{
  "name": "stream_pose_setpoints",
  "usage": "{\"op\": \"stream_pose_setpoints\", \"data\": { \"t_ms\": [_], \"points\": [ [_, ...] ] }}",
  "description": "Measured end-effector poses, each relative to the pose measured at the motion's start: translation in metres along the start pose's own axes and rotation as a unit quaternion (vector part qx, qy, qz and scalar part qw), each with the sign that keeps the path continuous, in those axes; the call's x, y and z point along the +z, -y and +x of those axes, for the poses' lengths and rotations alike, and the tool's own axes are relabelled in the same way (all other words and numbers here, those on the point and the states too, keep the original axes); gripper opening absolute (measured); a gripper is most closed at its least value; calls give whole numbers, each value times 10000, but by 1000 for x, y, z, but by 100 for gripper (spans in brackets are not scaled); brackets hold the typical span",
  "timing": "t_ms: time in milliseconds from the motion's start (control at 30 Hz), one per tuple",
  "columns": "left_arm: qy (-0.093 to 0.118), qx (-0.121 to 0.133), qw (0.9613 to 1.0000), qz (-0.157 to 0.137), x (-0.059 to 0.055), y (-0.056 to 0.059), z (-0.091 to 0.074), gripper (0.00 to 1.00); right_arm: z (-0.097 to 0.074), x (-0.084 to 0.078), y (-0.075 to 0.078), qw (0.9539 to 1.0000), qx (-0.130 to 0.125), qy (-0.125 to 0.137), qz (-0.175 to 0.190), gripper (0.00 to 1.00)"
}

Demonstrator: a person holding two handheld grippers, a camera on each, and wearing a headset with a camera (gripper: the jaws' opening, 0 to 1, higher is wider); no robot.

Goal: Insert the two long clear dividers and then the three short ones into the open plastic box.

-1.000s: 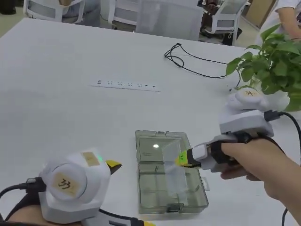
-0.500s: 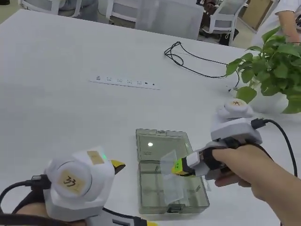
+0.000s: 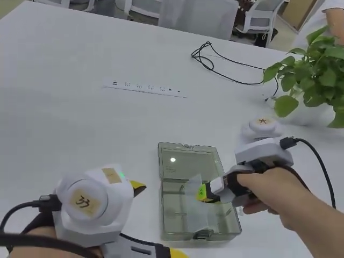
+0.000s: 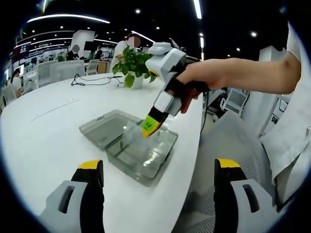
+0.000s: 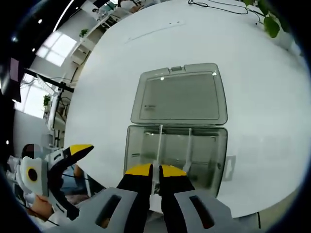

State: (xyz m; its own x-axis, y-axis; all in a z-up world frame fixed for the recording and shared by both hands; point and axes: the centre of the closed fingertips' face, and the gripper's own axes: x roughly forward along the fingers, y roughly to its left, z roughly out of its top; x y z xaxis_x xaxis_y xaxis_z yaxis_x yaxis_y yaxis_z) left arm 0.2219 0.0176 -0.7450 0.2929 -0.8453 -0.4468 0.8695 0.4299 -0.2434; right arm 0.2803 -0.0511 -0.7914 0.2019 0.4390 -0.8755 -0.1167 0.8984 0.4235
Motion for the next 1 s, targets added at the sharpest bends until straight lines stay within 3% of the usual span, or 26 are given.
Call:
{"op": "stream_pose_setpoints", "data": {
  "t_ms": [433,500,1000],
  "points": [
    [-33,-12,10000,-49,-1,1,2,96,3,2,-3,9990,-154,116,-402,7],
    [-38,-21,10000,-49,-1,2,2,96,4,2,-3,9976,-251,151,-626,7],
    [-69,-4,9999,-87,-2,1,1,95,6,2,-7,9904,-536,215,-1253,7]
  ]
}}
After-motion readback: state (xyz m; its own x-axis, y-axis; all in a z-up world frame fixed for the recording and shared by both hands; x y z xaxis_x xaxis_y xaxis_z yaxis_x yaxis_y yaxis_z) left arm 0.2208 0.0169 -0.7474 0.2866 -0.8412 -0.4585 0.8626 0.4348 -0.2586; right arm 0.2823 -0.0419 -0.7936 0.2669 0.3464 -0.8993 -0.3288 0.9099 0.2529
